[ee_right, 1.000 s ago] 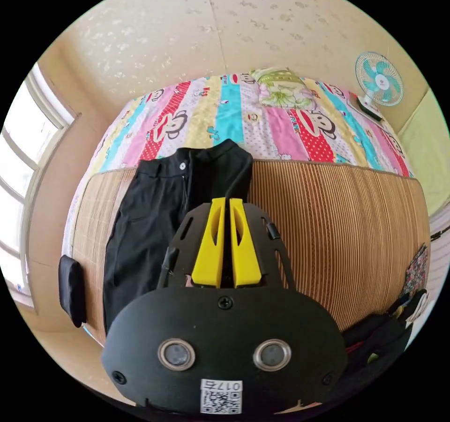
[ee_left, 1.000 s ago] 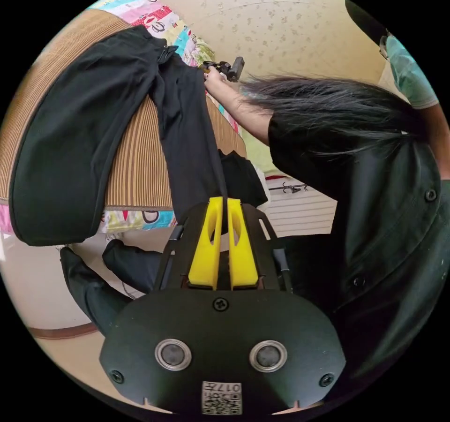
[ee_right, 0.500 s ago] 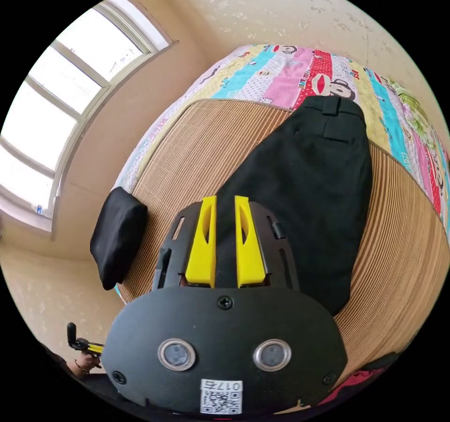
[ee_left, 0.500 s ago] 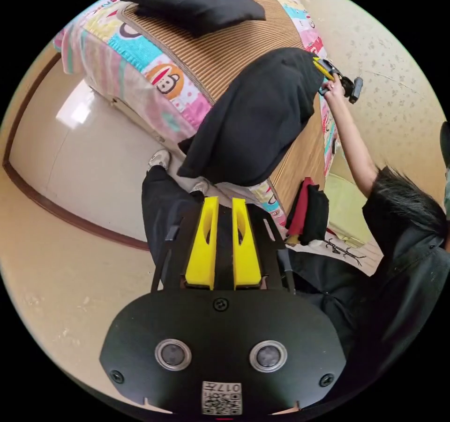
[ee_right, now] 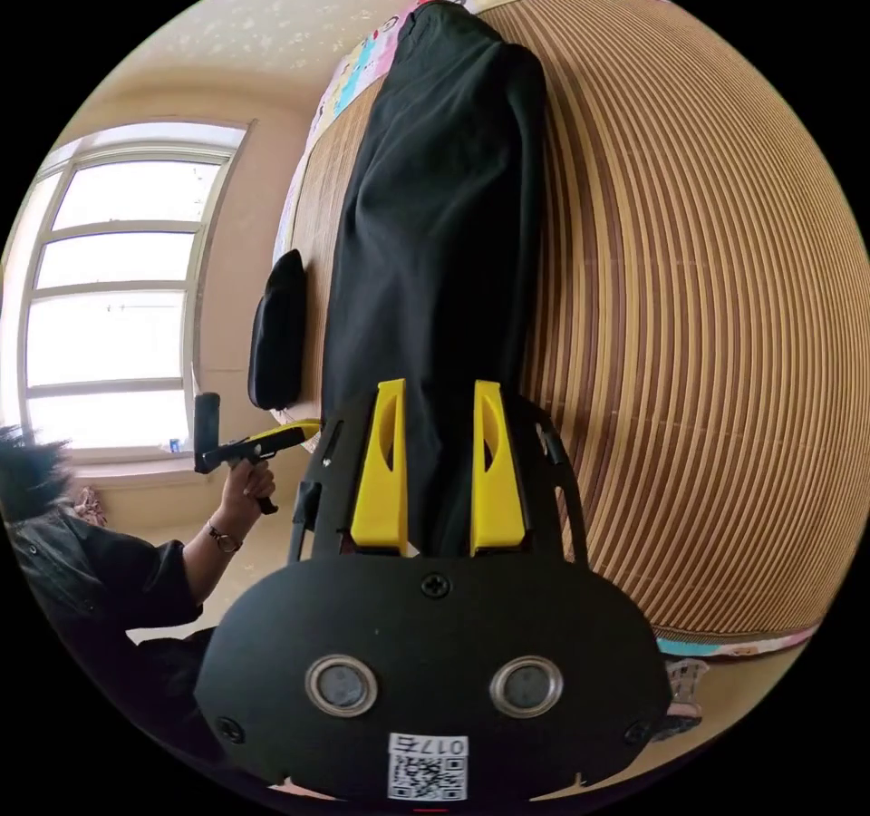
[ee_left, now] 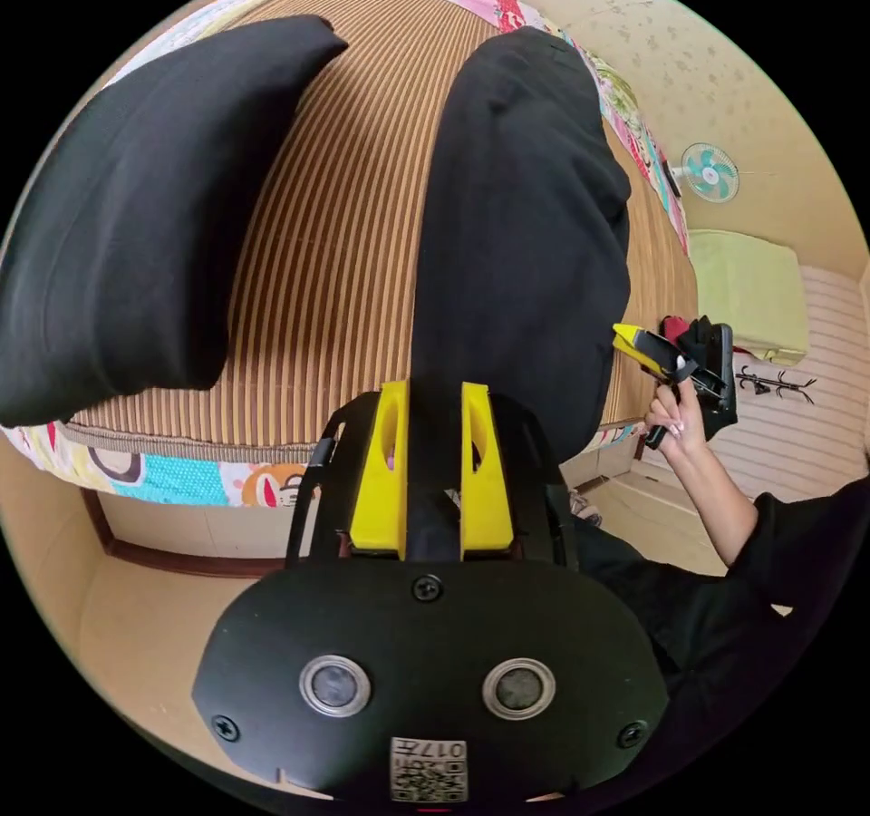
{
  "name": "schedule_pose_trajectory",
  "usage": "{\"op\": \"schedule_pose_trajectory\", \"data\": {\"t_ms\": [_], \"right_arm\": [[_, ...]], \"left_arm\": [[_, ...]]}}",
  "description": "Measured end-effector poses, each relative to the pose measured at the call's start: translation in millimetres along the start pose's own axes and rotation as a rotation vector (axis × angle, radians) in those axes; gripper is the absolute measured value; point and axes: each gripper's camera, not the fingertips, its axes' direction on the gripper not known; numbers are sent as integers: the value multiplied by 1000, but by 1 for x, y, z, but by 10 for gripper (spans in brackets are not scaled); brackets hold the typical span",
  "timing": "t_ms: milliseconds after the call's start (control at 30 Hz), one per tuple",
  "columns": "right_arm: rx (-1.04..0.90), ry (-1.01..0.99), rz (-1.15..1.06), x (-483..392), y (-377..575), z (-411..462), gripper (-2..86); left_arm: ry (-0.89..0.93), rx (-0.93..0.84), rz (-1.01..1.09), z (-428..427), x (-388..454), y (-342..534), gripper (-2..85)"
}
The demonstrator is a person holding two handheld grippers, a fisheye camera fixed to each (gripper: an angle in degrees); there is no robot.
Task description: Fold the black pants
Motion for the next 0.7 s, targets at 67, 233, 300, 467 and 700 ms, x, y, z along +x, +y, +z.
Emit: {"op": "schedule_pose_trajectory", "data": {"t_ms": [67,233,300,467,700], "right_arm": [[-68,-29,-38,-3,-3,-2,40],[20,-56,-150,-14,17,-64,25],[12,14,-150,1,24,-74,24],[-131,104,-48,49,20,-55,43],[-9,-9,52,67,16,-59,95]], "left_arm": [[-51,-26,-43,8,11,3,33],[188,83,156,-48,66,36,2],[205,38,191,-51,82,44,2],[74,-168,73,0,77,50,38],[200,34,93,-29,89,19,80]]}}
